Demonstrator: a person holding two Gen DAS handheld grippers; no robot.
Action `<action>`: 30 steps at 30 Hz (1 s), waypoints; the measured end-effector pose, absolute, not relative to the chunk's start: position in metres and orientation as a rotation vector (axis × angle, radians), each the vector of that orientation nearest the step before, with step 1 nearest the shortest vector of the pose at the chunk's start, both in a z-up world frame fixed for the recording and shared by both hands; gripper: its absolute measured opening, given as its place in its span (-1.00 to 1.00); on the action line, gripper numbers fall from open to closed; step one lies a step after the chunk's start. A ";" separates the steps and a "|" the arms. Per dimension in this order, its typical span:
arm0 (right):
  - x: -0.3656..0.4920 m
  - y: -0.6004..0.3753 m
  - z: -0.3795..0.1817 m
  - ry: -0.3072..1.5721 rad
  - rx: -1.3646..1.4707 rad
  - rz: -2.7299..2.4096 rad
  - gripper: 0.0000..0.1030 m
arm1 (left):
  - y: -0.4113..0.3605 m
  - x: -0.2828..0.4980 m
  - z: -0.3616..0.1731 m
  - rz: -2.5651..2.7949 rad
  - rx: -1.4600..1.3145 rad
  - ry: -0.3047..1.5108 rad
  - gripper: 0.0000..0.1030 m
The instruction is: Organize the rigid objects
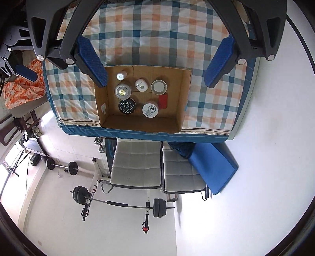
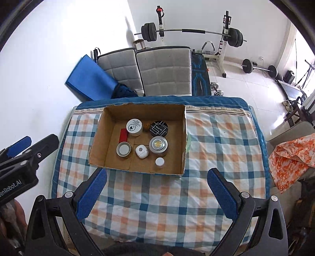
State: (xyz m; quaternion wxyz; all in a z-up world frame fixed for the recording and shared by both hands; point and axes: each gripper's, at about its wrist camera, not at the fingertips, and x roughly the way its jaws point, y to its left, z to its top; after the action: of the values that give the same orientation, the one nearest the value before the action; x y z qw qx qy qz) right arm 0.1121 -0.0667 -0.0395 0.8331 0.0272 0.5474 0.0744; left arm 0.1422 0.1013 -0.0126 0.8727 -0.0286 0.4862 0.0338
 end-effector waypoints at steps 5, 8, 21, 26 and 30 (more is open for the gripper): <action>0.103 -0.073 -0.028 1.152 0.064 0.146 1.00 | 0.104 0.127 0.001 0.088 -0.061 0.984 0.96; 0.100 -0.077 -0.018 1.132 0.062 0.134 1.00 | 0.104 0.123 0.003 0.086 -0.074 0.982 0.96; 0.098 -0.086 0.017 1.047 0.059 0.076 1.00 | 0.097 0.118 0.010 0.070 -0.073 0.969 0.96; 0.098 -0.087 0.018 1.045 0.058 0.070 1.00 | 0.092 0.118 0.016 0.063 -0.050 0.955 0.96; 0.097 -0.087 0.018 1.042 0.055 0.066 1.00 | 0.089 0.116 0.017 0.061 -0.041 0.951 0.96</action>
State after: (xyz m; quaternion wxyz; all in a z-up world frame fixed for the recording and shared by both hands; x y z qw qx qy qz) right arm 0.0972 -0.0870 0.0182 0.8664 0.0263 0.4977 0.0315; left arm 0.1164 0.0886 0.0173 0.8884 -0.0195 0.4576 0.0296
